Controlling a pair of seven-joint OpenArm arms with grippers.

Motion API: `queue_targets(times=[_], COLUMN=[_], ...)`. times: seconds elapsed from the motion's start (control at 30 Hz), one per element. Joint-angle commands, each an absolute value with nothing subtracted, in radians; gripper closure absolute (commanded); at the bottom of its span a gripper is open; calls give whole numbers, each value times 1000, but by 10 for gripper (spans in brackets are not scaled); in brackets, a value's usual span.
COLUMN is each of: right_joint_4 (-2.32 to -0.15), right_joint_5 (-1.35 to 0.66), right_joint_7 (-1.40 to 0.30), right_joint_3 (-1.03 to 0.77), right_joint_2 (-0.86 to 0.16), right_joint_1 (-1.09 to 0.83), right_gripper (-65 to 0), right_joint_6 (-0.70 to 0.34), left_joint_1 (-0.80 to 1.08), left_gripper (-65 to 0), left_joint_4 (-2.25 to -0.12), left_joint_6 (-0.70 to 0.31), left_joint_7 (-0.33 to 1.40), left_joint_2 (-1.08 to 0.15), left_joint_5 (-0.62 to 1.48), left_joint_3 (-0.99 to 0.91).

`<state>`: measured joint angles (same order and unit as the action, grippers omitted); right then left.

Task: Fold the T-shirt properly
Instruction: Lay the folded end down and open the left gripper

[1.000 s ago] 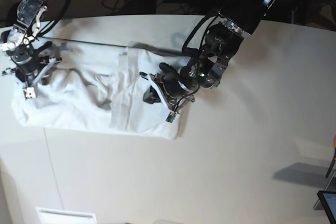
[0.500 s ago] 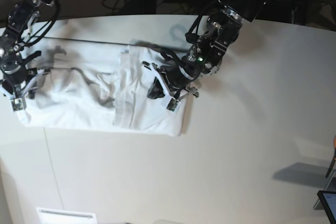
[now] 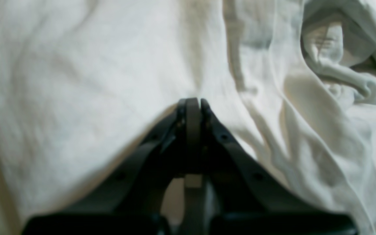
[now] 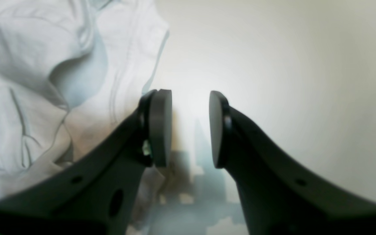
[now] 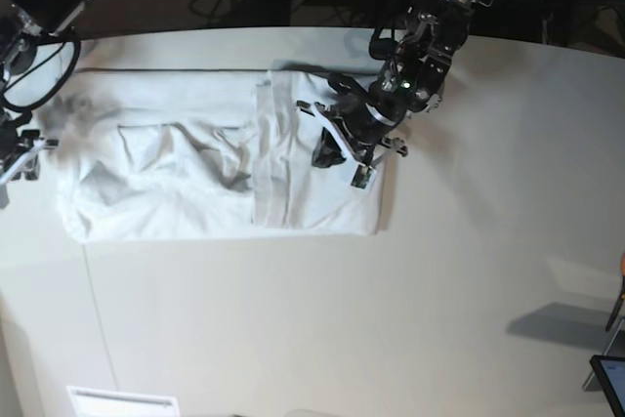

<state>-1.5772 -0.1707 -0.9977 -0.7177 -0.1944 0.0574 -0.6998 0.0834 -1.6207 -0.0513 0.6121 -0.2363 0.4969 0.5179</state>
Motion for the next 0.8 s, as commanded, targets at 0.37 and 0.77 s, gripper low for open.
queue_targets(times=[0.37,0.77], right_joint_4=[-1555,-1554], right_joint_5=[-179,-343], right_joint_7=[-1001,-1104], right_joint_3=[-723,-725], right_joint_2=[-216,-217], right_joint_1=[71,91], right_gripper=[-390,-393], right_joint_6=[-698,-698], left_joint_1=[191,378], left_gripper=[0,0], left_joint_4=[-1913,-1893], left_joint_6=[-44,-294], left_joint_7=[641,642], left_joint_2=[-280,-277], left_joint_5=[496,607], left_joint_3=[289,-47])
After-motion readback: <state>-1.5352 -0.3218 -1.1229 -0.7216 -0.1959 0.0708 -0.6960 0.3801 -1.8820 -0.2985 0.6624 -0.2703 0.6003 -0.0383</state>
